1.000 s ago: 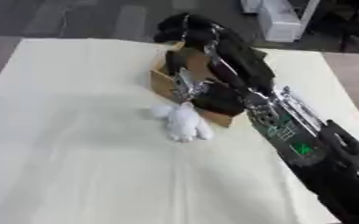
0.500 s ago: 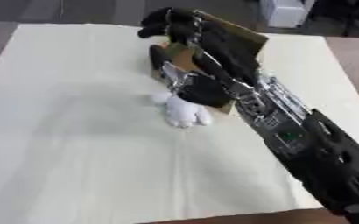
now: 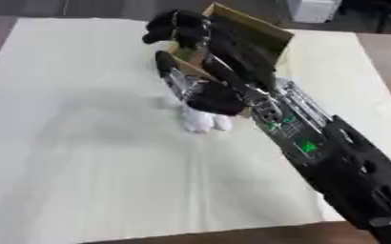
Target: Pick up objects on the table and place them in the box.
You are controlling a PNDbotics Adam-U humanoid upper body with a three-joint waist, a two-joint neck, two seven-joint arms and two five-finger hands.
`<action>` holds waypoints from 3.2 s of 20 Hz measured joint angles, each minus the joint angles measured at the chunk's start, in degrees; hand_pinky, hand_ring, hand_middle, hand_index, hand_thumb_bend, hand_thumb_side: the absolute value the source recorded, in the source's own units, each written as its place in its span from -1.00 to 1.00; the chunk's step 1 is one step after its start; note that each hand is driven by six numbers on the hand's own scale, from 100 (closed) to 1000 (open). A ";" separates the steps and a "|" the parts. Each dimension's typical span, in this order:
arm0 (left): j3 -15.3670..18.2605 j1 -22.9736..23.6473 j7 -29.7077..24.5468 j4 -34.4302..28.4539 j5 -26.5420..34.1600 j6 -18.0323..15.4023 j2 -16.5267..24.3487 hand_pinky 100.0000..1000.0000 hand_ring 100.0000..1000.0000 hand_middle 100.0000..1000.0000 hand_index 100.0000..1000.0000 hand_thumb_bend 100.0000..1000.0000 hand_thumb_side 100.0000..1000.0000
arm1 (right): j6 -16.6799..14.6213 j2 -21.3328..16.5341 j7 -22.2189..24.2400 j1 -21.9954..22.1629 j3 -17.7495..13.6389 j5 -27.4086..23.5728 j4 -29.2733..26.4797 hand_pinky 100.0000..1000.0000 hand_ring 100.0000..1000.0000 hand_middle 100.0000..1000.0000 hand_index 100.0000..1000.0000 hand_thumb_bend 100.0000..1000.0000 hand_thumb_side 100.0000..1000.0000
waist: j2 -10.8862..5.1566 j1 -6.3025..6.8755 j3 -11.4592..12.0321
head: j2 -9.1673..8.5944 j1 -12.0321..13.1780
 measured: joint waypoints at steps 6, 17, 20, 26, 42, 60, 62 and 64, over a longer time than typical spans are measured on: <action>-0.01 0.00 -0.01 0.00 0.00 0.01 0.00 1.00 0.70 0.69 0.72 -1.00 1.00 | -0.26 -0.09 0.67 0.13 0.72 -0.07 -0.19 0.08 0.40 0.52 0.55 -1.00 1.00 | 0.00 -0.06 0.00 | 0.00 0.00; -0.01 0.00 0.06 0.00 0.00 0.12 -0.01 1.00 0.70 0.69 0.73 -1.00 1.00 | -1.68 -0.06 2.79 1.33 3.14 -0.49 -1.48 0.09 0.40 0.51 0.54 -1.00 1.00 | -0.03 -0.33 -0.02 | 0.00 -0.32; -0.02 -0.02 0.06 0.00 0.00 0.12 -0.01 1.00 0.70 0.69 0.73 -1.00 1.00 | -2.82 0.41 3.32 1.55 3.85 1.49 -0.76 0.10 0.40 0.51 0.54 -1.00 1.00 | -0.04 -0.33 -0.01 | 0.00 -0.33; -0.03 -0.13 -0.03 0.00 0.04 0.21 -0.42 1.00 0.70 0.69 0.73 -1.00 1.00 | -5.09 3.36 3.35 1.85 5.21 5.18 3.51 0.10 0.40 0.52 0.55 -1.00 1.00 | -0.04 -0.30 0.17 | 0.00 -0.33; -0.05 -0.50 -0.15 0.00 0.10 0.32 -0.48 1.00 0.70 0.69 0.73 -1.00 1.00 | -9.97 6.68 0.10 2.84 4.15 12.27 12.70 0.11 0.40 0.51 0.54 -1.00 1.00 | -0.01 -0.11 0.52 | 0.00 -0.34; -0.05 -0.50 -0.18 0.00 0.09 0.35 -0.51 1.00 0.70 0.69 0.73 -1.00 1.00 | -10.54 6.38 -3.43 2.87 1.74 15.09 16.87 0.09 0.37 0.51 0.54 -1.00 1.00 | 0.61 -0.32 0.77 | 0.00 -0.34; -0.06 -0.52 -0.18 0.00 0.09 0.36 -0.55 1.00 0.70 0.70 0.73 -1.00 1.00 | -10.76 6.74 -3.78 2.86 1.73 15.15 17.68 0.09 0.37 0.51 0.54 -1.00 1.00 | 0.71 -0.32 0.89 | 0.00 -0.34; -0.07 -0.54 -0.19 0.00 0.09 0.35 -0.81 1.00 0.70 0.70 0.73 -1.00 1.00 | -11.05 7.09 -4.08 2.84 1.72 15.41 18.58 0.09 0.37 0.51 0.54 -1.00 1.00 | 0.74 -0.30 1.12 | -0.01 -0.34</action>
